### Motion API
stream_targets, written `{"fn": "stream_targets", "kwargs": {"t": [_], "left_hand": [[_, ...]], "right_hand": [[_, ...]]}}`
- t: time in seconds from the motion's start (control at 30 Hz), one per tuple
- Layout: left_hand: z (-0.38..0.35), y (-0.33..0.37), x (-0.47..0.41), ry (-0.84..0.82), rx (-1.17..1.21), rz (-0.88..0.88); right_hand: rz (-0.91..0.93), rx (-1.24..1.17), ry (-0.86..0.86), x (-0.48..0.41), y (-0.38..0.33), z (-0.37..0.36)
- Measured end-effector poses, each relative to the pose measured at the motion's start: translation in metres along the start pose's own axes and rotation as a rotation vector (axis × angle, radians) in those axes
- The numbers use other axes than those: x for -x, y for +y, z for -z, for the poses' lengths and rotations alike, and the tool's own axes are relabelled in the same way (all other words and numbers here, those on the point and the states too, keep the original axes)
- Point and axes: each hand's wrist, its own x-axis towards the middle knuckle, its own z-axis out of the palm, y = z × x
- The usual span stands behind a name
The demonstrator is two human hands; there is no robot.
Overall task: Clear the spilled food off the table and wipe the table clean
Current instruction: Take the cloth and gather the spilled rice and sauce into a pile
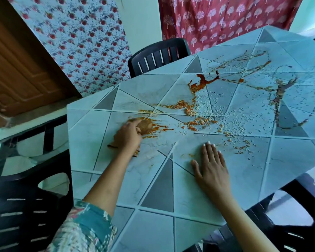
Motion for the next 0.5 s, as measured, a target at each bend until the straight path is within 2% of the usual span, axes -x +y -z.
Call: {"fn": "stream_targets", "kwargs": {"t": [0.1, 0.2, 0.27, 0.4, 0.43, 0.5], "left_hand": [[-0.026, 0.046, 0.041, -0.013, 0.145, -0.253], [-0.03, 0.065, 0.059, 0.037, 0.196, -0.318], [-0.018, 0.049, 0.052, 0.088, 0.163, -0.215], [-0.002, -0.002, 0.046, 0.078, -0.004, 0.146], [-0.005, -0.003, 0.053, 0.055, -0.045, 0.182], [-0.019, 0.021, 0.074, 0.015, -0.157, 0.124]], "right_hand": [[-0.017, -0.003, 0.01, 0.0, -0.001, 0.002], [-0.003, 0.006, 0.014, 0.001, -0.001, 0.002], [0.009, -0.004, 0.015, 0.001, -0.002, 0.004], [-0.005, -0.048, -0.006, 0.002, -0.005, 0.007], [-0.007, -0.062, -0.018, 0.002, -0.007, 0.009], [0.011, -0.085, -0.013, 0.002, -0.006, 0.01]]}}
